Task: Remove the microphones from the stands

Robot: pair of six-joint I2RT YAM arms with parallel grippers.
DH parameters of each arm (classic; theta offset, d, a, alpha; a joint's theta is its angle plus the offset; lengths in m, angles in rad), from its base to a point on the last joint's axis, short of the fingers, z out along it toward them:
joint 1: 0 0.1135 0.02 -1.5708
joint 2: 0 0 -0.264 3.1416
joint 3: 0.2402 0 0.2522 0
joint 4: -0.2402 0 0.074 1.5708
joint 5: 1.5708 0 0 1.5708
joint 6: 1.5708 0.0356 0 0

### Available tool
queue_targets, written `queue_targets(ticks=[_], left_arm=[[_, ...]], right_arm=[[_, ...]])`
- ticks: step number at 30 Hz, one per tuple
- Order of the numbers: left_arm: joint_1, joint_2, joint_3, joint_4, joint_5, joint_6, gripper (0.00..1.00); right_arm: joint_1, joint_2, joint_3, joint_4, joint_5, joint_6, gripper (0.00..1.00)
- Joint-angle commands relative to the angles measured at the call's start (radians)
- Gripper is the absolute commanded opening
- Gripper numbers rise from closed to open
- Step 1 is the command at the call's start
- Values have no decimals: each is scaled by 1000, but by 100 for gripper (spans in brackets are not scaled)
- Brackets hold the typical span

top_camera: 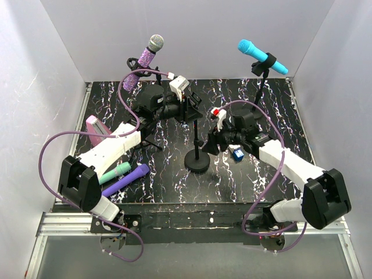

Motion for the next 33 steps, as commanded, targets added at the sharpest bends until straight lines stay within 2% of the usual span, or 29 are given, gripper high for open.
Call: queue_targets(ticks=[1, 5, 11, 18, 21, 24, 27, 32, 33], left_arm=[[-1, -13, -10, -78, 3, -32, 0], [-1, -18, -15, -84, -2, -27, 0], [1, -21, -12, -88, -8, -28, 0], [7, -13, 3, -85, -22, -68, 0], [7, -7, 13, -82, -25, -82, 0], [7, -6, 13, -81, -29, -97, 0], [7, -9, 10, -81, -39, -117, 0], [7, -15, 2, -81, -33, -127, 0], [7, -16, 0, -81, -33, -127, 0]], right_arm=[[-2, 29, 75, 56, -43, 139, 60], [-1, 63, 107, 72, -85, 188, 55], [10, 90, 108, 79, -35, 140, 28], [45, 87, 99, 61, 19, 5, 26], [79, 70, 87, 58, 54, -74, 15], [122, 49, 75, 38, 69, -238, 6], [153, 3, 30, 55, 100, -503, 1], [168, -68, -109, 235, 146, -907, 1], [168, -86, -158, 251, 117, -1049, 1]])
